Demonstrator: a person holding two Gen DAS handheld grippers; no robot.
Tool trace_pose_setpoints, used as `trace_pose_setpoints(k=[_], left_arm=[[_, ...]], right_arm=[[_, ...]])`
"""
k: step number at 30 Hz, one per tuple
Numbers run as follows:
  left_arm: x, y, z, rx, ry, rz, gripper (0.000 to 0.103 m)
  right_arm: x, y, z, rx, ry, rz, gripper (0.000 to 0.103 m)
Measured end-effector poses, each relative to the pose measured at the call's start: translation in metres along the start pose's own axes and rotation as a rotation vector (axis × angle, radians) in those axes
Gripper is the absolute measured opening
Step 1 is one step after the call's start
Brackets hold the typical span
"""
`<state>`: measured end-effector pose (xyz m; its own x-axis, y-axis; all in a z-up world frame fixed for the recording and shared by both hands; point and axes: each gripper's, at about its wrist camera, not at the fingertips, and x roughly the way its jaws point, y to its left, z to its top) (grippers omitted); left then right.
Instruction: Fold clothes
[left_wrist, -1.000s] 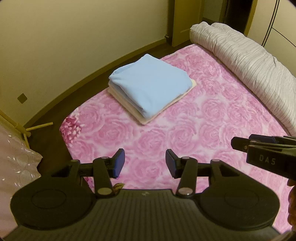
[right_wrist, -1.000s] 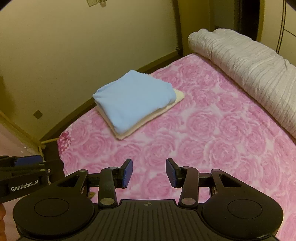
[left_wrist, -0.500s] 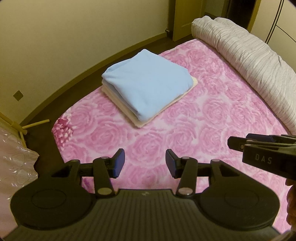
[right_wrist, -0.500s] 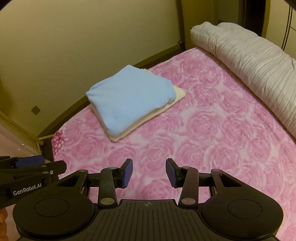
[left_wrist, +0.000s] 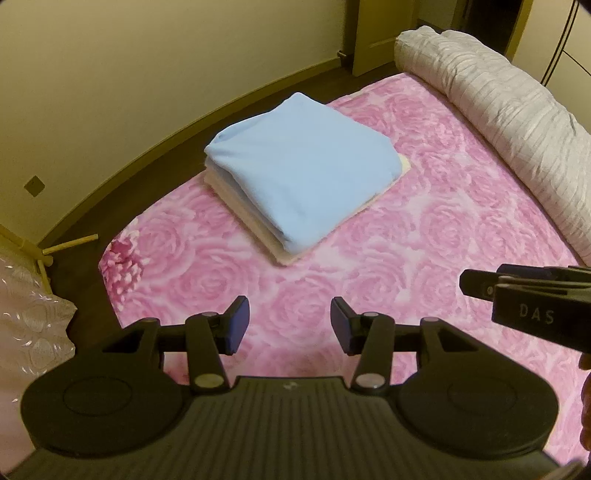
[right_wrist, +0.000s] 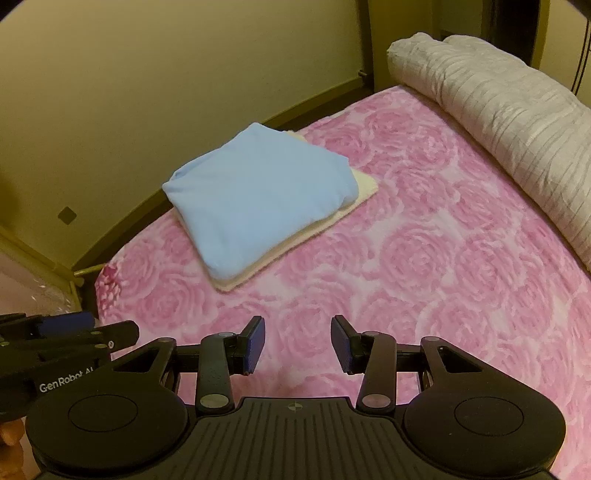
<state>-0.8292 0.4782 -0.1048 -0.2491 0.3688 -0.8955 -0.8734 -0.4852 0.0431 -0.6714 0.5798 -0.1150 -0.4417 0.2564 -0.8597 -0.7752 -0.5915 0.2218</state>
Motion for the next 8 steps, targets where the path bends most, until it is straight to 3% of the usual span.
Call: trace_pose_setpoints(k=[8], left_arm=[[-0.005, 0.015, 0.005, -0.003, -0.055, 0.029, 0.044]], right_arm=[[0.005, 0.015, 0.007, -0.014, -0.001, -0.002, 0.043]])
